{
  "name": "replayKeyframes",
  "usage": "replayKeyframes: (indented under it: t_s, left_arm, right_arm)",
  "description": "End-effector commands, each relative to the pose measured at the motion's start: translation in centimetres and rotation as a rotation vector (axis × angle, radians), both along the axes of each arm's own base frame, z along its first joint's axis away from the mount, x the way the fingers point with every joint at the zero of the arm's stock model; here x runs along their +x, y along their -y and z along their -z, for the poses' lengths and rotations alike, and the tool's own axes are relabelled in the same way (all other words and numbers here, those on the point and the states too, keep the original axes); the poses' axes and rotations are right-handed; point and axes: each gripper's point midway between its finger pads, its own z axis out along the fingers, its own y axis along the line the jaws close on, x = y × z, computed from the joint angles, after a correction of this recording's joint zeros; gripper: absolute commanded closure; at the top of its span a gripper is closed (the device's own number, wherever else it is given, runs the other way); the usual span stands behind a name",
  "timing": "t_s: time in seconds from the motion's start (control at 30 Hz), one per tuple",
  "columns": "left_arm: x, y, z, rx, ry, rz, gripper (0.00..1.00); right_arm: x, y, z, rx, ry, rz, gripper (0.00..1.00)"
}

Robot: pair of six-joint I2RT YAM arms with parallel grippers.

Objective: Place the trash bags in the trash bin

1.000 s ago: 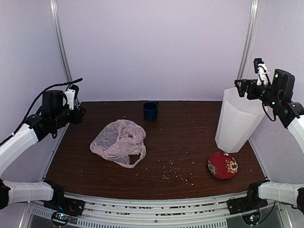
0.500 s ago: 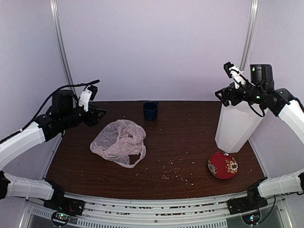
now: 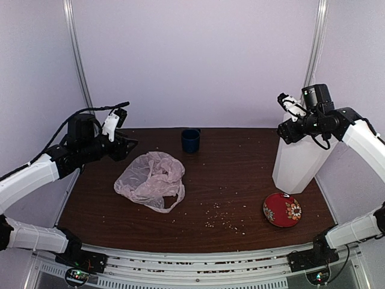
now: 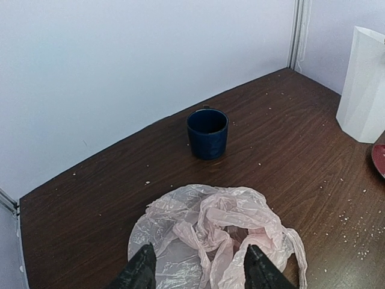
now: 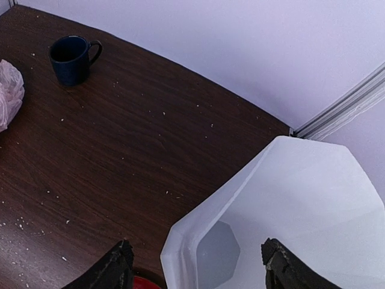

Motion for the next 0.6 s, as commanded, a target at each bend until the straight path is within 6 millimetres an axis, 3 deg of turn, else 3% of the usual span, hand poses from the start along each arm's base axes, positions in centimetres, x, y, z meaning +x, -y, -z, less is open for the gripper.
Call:
replayKeyframes:
  t_s: [0.0, 0.17, 0.27, 0.37, 0.57]
  left_arm:
    - [-0.2, 0.5, -1.5, -0.019, 0.065, 0.025, 0.48]
    - [-0.1, 0.4, -1.5, -0.019, 0.066, 0.019, 0.48]
    - [-0.1, 0.4, -1.6, -0.018, 0.068, 0.019, 0.48]
    - [-0.1, 0.3, -1.5, -0.018, 0.068, 0.017, 0.48]
    - [-0.1, 0.3, -1.5, -0.017, 0.067, 0.014, 0.48]
  right_arm:
    - [0.2, 0.4, 0.0, -0.023, -0.014, 0.026, 0.33]
    - [0.4, -1.5, 0.4, 0.008, -0.046, -0.068, 0.54]
    - [0.6, -3.3, 0.3, 0.035, -0.068, -0.157, 0.75]
    - [1.0, -5.0, 0.4, 0.052, -0.081, -0.226, 0.89]
    - [1.4, -9.1, -0.7, 0.074, -0.039, -0.378, 0.99]
